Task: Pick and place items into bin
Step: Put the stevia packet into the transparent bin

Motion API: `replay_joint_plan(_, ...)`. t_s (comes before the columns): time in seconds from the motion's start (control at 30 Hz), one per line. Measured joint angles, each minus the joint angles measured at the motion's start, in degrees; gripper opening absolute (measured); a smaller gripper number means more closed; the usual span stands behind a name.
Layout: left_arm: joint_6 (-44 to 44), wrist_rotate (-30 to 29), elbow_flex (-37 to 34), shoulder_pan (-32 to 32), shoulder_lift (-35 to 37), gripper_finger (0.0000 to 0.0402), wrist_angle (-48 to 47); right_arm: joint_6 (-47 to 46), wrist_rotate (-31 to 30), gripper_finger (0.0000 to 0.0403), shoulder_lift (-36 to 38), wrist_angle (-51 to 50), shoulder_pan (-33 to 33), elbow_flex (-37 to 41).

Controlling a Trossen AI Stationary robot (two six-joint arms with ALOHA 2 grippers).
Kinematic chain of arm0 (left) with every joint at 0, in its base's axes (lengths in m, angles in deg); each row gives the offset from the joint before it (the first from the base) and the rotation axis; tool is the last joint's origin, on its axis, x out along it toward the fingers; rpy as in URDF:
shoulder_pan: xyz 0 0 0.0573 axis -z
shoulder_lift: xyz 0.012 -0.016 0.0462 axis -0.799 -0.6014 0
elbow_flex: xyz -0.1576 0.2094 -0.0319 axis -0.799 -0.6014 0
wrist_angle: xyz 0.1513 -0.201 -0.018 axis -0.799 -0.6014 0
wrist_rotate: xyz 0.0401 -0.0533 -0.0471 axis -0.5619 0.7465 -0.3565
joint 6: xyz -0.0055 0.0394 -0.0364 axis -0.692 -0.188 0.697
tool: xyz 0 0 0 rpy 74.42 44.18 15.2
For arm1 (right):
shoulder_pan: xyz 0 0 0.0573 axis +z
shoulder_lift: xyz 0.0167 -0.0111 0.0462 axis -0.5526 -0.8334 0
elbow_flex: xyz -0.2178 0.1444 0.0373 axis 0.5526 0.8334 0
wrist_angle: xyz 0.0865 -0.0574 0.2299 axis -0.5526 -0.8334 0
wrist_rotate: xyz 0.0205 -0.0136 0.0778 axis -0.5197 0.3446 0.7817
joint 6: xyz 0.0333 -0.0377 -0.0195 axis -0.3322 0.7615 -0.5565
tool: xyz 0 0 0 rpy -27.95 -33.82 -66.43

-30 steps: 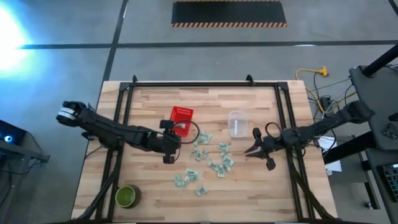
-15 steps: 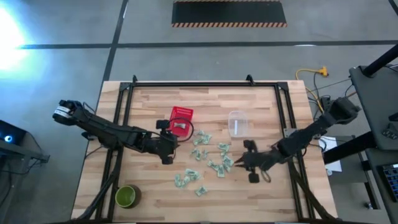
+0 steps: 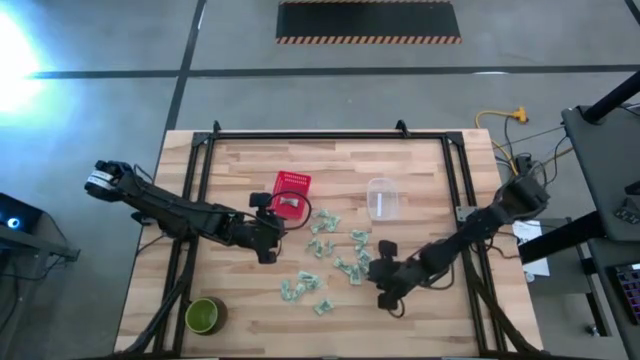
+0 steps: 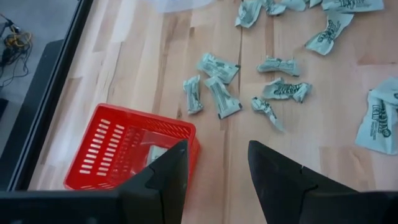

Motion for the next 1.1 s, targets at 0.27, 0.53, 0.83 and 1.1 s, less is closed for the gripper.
replay_joint_plan(0.27,0.04,-0.12,-0.03,0.02,0.02,0.015,-0.29,-1.33,-2.19,0.0064,-2.12,-2.76,0.13,-3.03)
replay_joint_plan(0.53,0.08,-0.6,-0.03,0.02,0.02,0.015,-0.26,-2.12,-2.93,0.013,-3.96,-2.87,0.01,-3.07)
replay_joint_plan(0.83,0.08,-0.9,-0.03,0.02,0.02,0.015,-0.1,-2.42,-4.85,0.0172,-4.68,-2.4,-0.27,-3.05)
replay_joint_plan(1.1,0.08,-0.92,-0.03,0.01,0.02,0.015,0.08,-2.44,-5.12,0.0172,-8.75,-0.95,-0.26,-4.02)
